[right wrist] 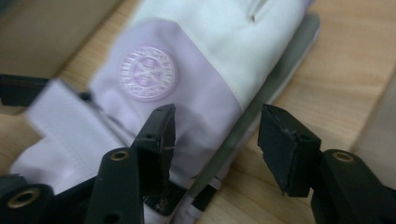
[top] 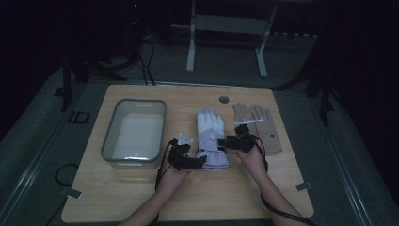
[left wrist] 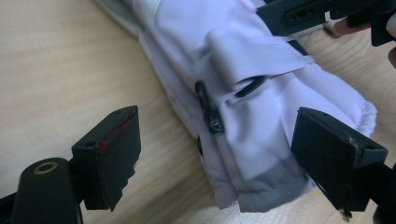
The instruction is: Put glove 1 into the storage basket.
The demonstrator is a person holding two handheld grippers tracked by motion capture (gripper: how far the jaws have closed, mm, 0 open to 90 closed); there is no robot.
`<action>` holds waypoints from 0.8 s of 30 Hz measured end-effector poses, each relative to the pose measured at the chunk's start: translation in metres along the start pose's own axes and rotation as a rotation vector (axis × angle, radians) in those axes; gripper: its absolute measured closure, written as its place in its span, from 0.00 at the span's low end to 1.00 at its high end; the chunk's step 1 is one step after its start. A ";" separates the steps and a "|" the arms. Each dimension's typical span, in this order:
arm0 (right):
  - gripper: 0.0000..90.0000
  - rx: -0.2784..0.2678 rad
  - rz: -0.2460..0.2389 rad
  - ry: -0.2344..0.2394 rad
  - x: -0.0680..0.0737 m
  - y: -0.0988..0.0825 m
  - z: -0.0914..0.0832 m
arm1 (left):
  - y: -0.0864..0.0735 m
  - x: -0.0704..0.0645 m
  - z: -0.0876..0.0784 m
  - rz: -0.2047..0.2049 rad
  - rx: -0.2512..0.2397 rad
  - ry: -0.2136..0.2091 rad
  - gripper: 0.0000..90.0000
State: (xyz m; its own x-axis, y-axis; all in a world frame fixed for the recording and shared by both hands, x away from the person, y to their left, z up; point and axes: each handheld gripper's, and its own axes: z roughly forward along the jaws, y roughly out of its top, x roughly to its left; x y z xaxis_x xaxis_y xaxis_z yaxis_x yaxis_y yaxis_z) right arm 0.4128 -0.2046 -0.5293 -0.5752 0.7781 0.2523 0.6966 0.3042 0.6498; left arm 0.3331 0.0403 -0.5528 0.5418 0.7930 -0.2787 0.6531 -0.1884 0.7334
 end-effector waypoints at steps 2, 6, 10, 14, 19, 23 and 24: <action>0.51 0.016 0.037 0.018 -0.005 -0.004 0.005 | -0.003 0.001 0.004 -0.004 0.015 -0.001 0.18; 0.52 0.033 0.108 0.049 -0.012 -0.010 0.015 | -0.007 0.004 0.010 -0.013 0.034 -0.017 0.24; 0.64 0.036 0.137 0.120 -0.017 -0.012 0.020 | -0.010 0.006 0.012 -0.021 0.046 -0.069 0.36; 0.77 0.036 0.122 0.130 -0.014 -0.012 0.019 | -0.009 0.001 0.011 0.006 0.057 -0.098 0.62; 0.86 0.034 0.091 0.103 -0.007 -0.010 0.015 | -0.009 -0.005 0.008 0.023 0.038 -0.067 0.79; 0.88 0.021 0.093 0.095 -0.003 -0.007 0.009 | -0.005 -0.006 0.004 0.017 0.046 -0.072 0.82; 0.88 0.018 0.087 0.090 -0.002 -0.006 0.008 | -0.003 -0.006 0.003 0.019 0.047 -0.074 0.82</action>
State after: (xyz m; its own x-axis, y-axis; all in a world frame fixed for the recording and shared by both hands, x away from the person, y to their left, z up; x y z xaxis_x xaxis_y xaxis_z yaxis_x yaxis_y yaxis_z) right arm 0.4130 -0.2038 -0.5395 -0.5478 0.7500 0.3707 0.7527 0.2484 0.6097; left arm 0.3293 0.0345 -0.5555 0.5907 0.7442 -0.3118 0.6658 -0.2312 0.7094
